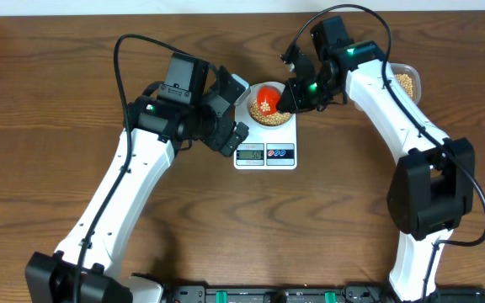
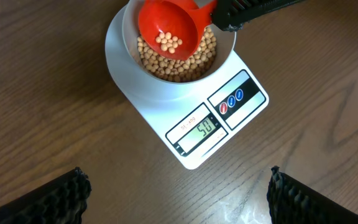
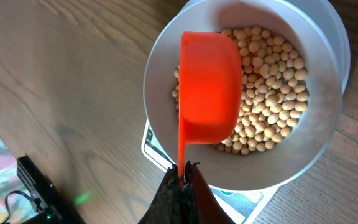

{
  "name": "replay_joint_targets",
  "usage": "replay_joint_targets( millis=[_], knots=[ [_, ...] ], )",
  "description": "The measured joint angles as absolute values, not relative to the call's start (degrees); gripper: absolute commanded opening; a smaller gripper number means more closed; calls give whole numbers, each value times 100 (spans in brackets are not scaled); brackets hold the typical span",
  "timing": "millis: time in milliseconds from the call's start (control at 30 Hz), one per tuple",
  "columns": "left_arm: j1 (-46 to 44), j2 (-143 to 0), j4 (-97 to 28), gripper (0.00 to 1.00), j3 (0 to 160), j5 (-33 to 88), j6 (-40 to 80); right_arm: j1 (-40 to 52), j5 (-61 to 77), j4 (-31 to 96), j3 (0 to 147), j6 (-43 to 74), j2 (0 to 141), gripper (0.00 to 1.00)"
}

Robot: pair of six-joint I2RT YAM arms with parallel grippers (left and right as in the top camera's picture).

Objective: Scoop item into bowl and weigh 50g on scale
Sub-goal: 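Tilt the red scoop further with the right gripper to drop last beans, then carry the red scoop with the right gripper back to the tub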

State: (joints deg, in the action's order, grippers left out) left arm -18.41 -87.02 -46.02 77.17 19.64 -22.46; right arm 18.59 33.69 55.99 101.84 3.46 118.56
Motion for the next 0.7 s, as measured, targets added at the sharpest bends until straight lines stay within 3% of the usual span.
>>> replay_joint_targets(
  millis=[700],
  knots=[
    [-1841,-8702,-4602,93,7717,1964,-2246,1855,3398,6023,10683,355,11856,1]
  ],
)
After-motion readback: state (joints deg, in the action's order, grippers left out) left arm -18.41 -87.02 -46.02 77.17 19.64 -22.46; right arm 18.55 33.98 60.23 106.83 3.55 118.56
